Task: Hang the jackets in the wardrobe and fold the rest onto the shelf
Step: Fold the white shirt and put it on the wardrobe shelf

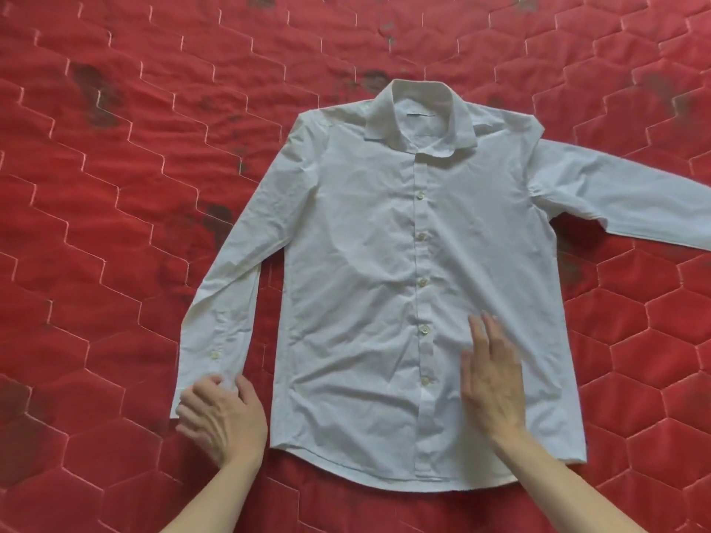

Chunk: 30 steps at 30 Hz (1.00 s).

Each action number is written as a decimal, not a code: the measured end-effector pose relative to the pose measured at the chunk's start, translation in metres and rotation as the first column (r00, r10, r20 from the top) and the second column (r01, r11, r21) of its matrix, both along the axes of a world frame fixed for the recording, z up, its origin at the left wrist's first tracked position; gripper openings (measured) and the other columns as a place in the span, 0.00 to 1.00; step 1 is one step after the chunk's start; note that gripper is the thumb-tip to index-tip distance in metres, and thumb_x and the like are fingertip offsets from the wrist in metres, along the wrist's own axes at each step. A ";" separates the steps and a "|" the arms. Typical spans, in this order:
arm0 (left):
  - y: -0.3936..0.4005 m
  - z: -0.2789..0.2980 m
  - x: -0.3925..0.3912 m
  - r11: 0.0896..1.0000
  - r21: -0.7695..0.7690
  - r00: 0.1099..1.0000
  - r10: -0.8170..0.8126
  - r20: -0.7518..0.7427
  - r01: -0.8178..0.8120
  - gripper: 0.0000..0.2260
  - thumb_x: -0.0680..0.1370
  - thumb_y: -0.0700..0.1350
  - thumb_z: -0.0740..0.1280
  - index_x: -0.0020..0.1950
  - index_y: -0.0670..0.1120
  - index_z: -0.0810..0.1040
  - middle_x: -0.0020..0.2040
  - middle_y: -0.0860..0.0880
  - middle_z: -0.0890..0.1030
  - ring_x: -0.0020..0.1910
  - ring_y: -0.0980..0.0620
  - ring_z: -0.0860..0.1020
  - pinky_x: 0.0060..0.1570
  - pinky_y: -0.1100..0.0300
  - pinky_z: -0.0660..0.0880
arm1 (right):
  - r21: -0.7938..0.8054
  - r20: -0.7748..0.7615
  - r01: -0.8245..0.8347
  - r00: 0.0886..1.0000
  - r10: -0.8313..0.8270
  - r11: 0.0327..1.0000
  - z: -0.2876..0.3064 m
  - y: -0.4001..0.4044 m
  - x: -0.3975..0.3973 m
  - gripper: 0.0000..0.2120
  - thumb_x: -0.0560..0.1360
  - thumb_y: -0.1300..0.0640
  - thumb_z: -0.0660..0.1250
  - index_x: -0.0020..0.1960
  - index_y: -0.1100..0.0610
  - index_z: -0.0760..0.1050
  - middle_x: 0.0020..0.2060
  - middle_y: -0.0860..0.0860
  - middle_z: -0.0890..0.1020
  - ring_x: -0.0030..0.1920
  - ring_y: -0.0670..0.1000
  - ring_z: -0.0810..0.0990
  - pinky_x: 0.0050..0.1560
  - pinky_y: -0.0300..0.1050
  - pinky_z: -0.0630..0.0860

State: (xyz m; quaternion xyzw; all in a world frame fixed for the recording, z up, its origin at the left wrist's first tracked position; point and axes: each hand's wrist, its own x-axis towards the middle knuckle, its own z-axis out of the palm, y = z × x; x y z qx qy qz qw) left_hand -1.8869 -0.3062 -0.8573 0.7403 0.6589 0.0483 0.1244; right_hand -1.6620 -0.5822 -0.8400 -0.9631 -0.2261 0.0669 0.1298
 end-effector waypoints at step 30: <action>0.396 0.033 -0.047 0.841 0.135 0.852 -0.513 -0.106 0.524 0.12 0.63 0.31 0.62 0.39 0.47 0.73 0.43 0.47 0.72 0.46 0.40 0.71 0.48 0.46 0.64 | -0.206 -0.324 -0.235 0.932 0.160 0.950 -0.036 0.402 0.083 0.36 0.84 0.36 0.45 0.84 0.49 0.33 0.83 0.47 0.36 0.83 0.52 0.34 0.81 0.57 0.39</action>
